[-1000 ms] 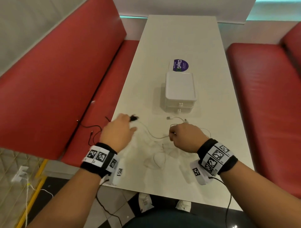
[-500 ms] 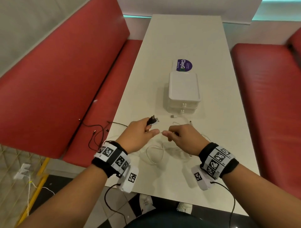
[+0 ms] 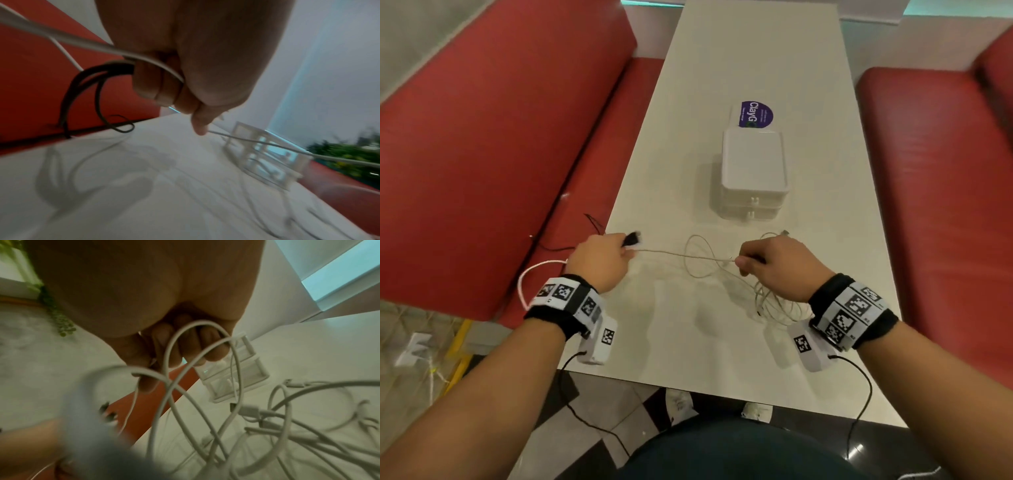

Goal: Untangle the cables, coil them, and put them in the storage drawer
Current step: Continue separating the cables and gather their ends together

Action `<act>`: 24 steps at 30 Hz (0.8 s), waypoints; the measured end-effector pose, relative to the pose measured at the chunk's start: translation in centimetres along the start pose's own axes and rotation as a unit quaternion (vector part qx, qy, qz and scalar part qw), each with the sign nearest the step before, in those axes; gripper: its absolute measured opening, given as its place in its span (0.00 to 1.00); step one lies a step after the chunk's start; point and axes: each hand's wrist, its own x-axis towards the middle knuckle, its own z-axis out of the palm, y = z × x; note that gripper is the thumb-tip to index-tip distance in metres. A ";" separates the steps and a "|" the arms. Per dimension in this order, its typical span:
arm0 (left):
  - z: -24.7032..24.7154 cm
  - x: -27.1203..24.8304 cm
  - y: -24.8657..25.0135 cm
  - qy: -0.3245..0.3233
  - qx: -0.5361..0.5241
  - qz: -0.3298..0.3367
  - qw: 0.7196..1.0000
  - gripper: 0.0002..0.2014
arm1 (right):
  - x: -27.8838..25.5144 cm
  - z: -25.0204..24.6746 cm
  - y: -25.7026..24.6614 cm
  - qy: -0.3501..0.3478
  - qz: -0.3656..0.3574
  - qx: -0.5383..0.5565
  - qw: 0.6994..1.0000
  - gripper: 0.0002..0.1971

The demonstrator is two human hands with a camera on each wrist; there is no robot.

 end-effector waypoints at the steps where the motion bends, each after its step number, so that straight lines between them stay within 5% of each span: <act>1: -0.2 0.1 -0.8 0.011 0.033 -0.020 0.999 0.11 | 0.1 0.0 0.3 0.001 0.007 -0.007 1.000 0.14; 8: -1.2 -0.3 1.7 -0.002 0.092 0.017 0.996 0.08 | 1.3 1.9 -0.8 0.041 0.024 0.052 0.998 0.13; 12: -2.4 0.0 -3.7 0.027 0.065 -0.113 0.991 0.10 | 0.5 0.3 -0.3 0.159 0.002 0.152 0.976 0.08; 17: -5.7 -0.9 -10.9 0.128 0.090 -0.212 0.965 0.18 | -0.1 -1.6 4.7 0.227 0.130 0.161 0.952 0.08; 20: -5.9 -0.8 -9.6 0.148 0.071 -0.152 0.975 0.16 | 0.1 -2.0 6.0 0.223 0.168 0.153 0.948 0.10; 24: -3.3 -1.1 -2.6 0.106 -0.054 -0.010 0.993 0.15 | 1.9 -0.3 3.5 0.154 0.091 0.133 0.975 0.09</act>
